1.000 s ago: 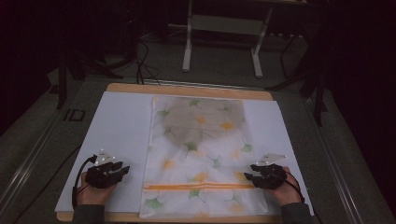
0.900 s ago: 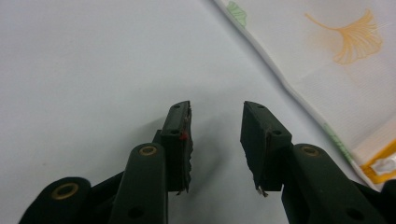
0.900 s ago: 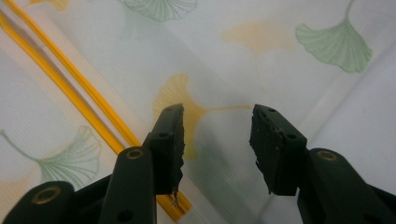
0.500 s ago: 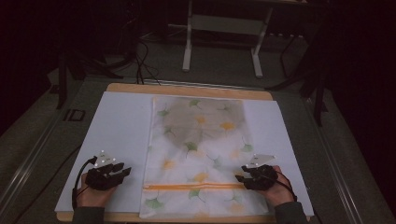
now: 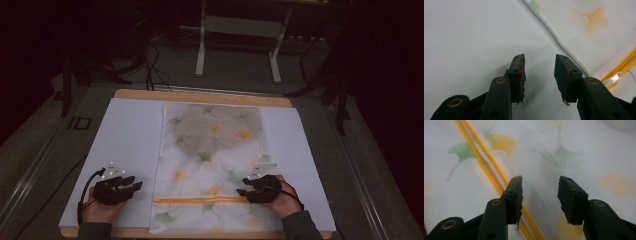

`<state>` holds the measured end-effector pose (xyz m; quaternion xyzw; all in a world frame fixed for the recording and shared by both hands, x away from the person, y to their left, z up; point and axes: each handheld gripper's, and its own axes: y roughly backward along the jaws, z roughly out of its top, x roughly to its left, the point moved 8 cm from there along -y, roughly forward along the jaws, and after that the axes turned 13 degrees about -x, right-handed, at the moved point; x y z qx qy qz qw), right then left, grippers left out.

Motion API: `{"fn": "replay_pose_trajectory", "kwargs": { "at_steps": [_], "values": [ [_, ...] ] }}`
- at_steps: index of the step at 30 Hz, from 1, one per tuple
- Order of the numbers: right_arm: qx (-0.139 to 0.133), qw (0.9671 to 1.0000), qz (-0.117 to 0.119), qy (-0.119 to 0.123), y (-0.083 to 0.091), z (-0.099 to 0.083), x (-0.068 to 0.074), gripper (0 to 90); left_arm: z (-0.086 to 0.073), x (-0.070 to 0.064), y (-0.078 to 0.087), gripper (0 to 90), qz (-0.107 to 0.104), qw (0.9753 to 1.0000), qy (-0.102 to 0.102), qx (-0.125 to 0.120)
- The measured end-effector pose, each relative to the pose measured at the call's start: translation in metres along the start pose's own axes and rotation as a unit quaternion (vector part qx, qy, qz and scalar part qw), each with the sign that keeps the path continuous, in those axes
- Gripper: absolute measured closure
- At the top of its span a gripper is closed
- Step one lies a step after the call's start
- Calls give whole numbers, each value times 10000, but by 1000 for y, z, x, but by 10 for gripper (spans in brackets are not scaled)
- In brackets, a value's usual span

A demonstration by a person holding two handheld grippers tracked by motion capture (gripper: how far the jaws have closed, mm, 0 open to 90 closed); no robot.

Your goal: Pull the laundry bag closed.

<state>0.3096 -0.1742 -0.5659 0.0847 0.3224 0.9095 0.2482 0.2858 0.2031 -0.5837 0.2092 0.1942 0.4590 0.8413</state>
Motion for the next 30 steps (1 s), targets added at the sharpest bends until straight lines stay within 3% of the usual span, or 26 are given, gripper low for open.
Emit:
{"fn": "replay_pose_trajectory", "kwargs": {
  "at_steps": [14,30],
  "values": [
    [-22,9981,281,546,-20,29,26,550,2,2,3,593,64,9999,-26,-92],
    [75,9940,575,932,-42,52,53,538,5,3,5,588,68,9998,7,-190]
  ]
}}
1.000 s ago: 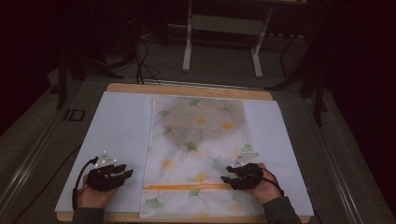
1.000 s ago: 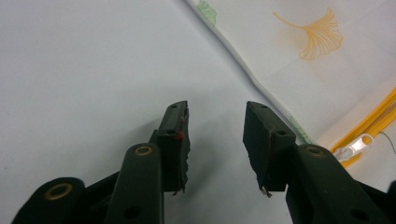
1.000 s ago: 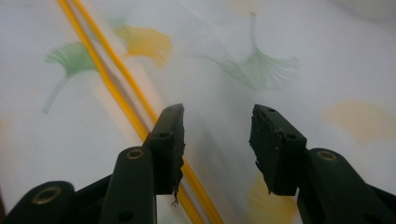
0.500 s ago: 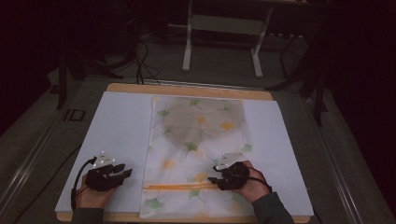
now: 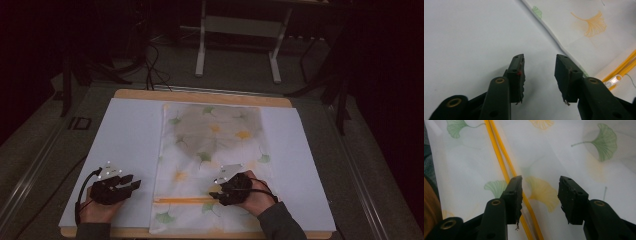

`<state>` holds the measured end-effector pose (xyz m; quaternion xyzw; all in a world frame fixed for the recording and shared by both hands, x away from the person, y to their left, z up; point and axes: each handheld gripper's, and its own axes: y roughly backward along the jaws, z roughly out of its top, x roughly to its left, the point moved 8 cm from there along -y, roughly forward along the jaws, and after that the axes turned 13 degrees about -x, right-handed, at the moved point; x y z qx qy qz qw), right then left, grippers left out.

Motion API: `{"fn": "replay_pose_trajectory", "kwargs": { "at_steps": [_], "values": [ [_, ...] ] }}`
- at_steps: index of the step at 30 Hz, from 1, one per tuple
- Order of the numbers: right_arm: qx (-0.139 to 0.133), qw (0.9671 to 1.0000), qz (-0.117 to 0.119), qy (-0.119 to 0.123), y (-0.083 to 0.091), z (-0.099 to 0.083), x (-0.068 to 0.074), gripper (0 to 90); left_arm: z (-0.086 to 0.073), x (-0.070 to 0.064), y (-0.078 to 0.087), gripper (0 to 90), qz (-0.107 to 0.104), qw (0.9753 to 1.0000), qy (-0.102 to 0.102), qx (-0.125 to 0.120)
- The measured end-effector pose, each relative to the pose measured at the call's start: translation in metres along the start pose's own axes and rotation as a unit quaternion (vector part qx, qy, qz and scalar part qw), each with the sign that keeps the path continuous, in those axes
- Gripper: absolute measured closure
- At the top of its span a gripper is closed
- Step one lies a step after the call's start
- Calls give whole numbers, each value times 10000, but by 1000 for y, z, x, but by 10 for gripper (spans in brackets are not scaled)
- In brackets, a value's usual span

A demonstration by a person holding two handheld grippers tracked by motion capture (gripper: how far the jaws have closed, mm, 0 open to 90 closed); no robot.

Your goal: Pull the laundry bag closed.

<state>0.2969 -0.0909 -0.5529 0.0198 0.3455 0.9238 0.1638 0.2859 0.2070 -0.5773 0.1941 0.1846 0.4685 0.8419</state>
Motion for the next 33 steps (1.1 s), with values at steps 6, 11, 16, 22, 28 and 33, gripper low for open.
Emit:
{"fn": "replay_pose_trajectory", "kwargs": {
  "at_steps": [6,11,16,22,28,33],
  "values": [
    [36,9999,133,69,-11,5,7,537,0,0,1,626,-23,10000,-29,-13],
    [59,9996,235,128,-20,8,13,546,0,0,1,647,-47,10000,-33,2],
    [17,9995,296,131,-26,13,16,546,0,0,2,664,-76,10000,-19,-8],
    [8,9991,373,193,-34,16,20,547,1,0,3,668,-53,10000,-44,-17],
    [-48,9982,543,265,-45,21,27,573,0,1,3,663,-17,10000,-81,15],
    [-105,9971,693,281,-51,23,33,588,-1,1,2,655,-4,9999,-97,86]
  ]
}}
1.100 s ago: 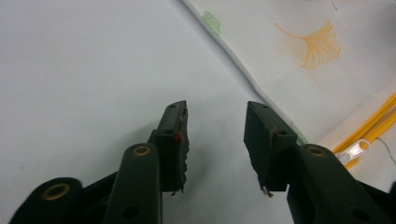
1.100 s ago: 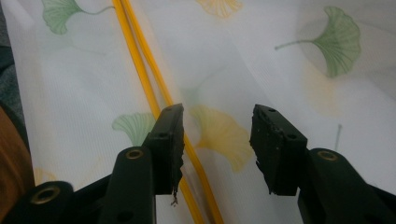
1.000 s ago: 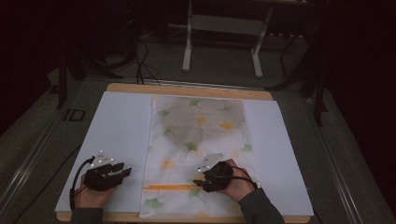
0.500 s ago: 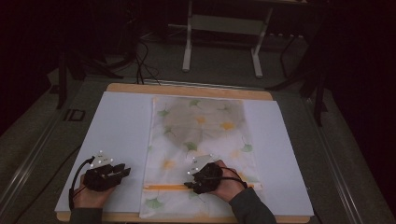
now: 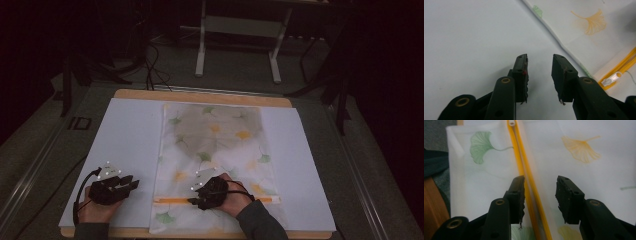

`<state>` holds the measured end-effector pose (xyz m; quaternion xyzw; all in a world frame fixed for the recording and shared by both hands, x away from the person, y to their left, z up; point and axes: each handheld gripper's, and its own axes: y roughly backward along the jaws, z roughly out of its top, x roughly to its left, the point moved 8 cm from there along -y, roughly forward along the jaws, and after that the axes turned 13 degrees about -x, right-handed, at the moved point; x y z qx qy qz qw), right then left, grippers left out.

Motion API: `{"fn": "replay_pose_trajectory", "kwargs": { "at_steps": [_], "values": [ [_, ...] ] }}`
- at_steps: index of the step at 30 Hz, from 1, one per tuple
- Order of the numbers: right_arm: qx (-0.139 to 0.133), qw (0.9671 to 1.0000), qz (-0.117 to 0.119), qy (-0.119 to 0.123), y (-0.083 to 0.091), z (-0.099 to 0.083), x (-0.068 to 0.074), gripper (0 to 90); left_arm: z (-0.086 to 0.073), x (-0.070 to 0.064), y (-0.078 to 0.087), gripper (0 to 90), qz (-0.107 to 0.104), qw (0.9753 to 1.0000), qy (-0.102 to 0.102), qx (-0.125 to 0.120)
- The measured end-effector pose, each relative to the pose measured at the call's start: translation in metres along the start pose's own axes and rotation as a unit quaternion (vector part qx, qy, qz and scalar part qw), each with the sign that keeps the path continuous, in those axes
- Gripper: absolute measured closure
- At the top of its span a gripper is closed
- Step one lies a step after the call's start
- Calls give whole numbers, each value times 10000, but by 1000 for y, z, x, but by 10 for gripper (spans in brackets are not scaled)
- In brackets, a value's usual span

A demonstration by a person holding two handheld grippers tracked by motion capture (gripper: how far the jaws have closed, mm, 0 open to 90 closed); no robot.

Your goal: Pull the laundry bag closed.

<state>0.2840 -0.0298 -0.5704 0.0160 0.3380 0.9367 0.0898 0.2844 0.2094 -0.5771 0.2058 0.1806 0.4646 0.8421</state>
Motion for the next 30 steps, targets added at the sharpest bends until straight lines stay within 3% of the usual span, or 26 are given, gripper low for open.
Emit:
{"fn": "replay_pose_trajectory", "kwargs": {
  "at_steps": [4,14,30],
  "values": [
    [-155,9998,145,24,-6,4,4,597,0,0,0,649,2,10000,-2,10],
    [-178,9993,297,153,-21,15,13,646,0,0,0,645,-34,10000,13,22],
    [-216,9984,358,385,-43,30,22,704,0,0,0,639,-26,10000,0,30]
  ]
}}
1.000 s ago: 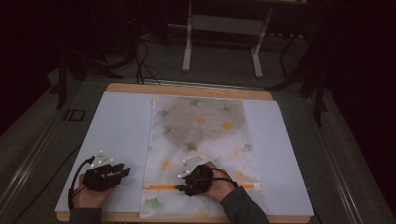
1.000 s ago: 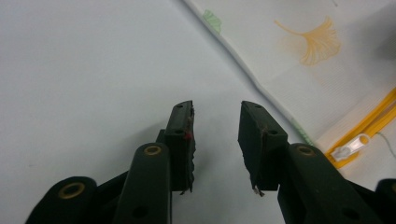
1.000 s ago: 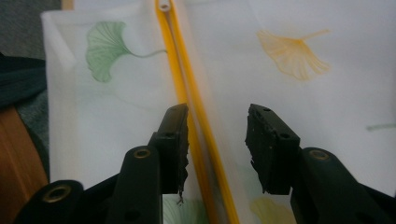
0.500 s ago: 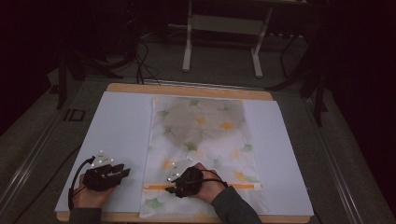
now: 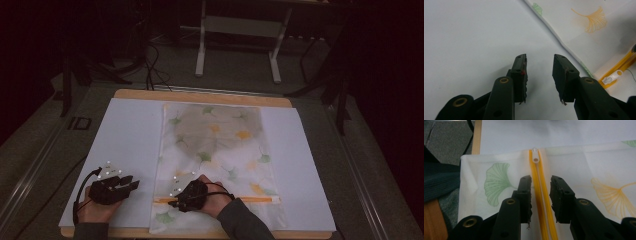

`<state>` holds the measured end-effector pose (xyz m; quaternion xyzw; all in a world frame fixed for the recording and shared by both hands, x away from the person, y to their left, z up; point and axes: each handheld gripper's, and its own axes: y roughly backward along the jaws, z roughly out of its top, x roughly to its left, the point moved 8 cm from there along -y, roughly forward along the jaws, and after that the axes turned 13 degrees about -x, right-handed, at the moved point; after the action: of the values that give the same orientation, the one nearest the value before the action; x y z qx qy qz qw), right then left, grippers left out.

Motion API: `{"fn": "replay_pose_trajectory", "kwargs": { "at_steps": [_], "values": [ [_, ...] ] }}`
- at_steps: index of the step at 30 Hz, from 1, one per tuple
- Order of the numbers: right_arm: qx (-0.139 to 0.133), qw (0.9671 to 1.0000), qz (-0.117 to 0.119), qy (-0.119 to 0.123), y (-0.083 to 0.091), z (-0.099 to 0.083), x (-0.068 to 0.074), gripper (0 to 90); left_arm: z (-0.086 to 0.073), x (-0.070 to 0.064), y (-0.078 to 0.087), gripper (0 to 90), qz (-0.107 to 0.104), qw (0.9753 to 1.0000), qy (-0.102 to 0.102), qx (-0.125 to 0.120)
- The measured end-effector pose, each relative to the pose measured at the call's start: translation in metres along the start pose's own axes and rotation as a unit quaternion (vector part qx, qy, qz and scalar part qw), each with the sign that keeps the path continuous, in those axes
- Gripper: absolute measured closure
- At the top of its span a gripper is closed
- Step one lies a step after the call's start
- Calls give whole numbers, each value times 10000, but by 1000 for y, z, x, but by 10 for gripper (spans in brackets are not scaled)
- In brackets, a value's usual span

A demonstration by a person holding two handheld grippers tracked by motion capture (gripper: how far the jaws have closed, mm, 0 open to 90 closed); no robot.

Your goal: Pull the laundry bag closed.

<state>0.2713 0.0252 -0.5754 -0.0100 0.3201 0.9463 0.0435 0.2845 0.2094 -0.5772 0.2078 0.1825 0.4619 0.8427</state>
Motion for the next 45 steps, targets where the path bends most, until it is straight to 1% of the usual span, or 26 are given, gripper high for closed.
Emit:
{"fn": "replay_pose_trajectory", "kwargs": {
  "at_steps": [4,10,13,21,25,33,38,42,45],
  "values": [
    [35,10000,2,35,-6,2,1,722,0,0,0,639,8,10000,-17,3],
    [102,9999,73,75,-13,7,3,745,0,1,1,635,30,10000,3,-7],
    [171,9997,87,127,-17,8,3,749,0,1,1,635,21,10000,-9,8],
    [298,9994,116,132,-23,10,2,749,-1,1,0,631,17,10000,-16,29],
    [394,9990,134,177,-27,11,1,750,-1,1,0,631,15,10000,-25,27],
    [464,9985,156,229,-32,13,1,764,-1,0,0,631,12,10000,-26,40],
    [402,9989,206,126,-35,14,0,764,-1,1,0,631,15,10000,-35,49],
    [277,9992,288,-9,-37,13,0,765,-1,1,0,631,14,10000,-55,68],
    [212,9992,333,-66,-38,12,0,769,-1,0,-1,631,7,9999,-63,78]
  ]
}}
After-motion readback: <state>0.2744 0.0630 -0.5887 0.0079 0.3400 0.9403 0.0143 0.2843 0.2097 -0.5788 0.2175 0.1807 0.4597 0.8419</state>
